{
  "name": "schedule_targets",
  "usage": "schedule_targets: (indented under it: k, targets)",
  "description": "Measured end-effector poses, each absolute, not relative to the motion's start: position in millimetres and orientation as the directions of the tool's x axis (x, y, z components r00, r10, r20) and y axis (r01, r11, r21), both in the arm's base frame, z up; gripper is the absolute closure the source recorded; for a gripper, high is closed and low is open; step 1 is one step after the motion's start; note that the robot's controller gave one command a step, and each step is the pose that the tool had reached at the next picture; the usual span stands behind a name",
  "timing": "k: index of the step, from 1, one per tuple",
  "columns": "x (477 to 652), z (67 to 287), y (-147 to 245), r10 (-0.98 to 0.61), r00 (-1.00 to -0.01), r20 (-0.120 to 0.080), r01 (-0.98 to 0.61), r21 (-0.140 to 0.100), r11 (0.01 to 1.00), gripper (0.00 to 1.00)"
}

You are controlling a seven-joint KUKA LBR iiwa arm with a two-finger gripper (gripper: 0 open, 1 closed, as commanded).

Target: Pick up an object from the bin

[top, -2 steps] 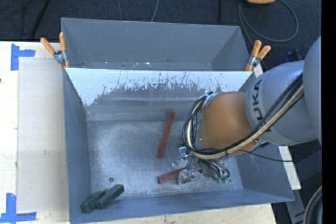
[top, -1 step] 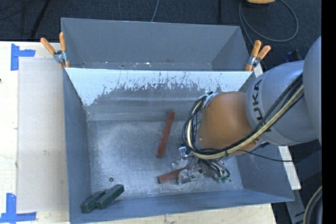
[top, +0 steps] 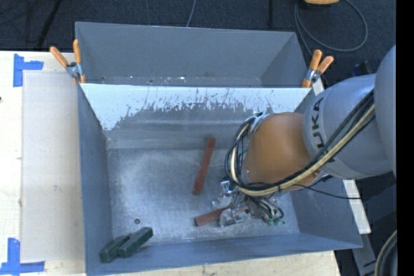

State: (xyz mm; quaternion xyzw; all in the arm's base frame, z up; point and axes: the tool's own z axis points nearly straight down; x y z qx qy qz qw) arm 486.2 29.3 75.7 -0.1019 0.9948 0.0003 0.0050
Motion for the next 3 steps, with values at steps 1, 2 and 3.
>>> schedule_targets:
  k: [1, 2, 3]
  targets:
    - [485.0, 80, 29, -0.203, -0.979, -0.003, -0.203, 0.000, 0.979, 1.00]
    - [484.0, 87, 30, -0.202, -0.979, 0.002, -0.202, 0.001, 0.979, 1.00]
    - [482.5, 101, 30, -0.202, -0.979, 0.009, -0.202, 0.002, 0.979, 1.00]
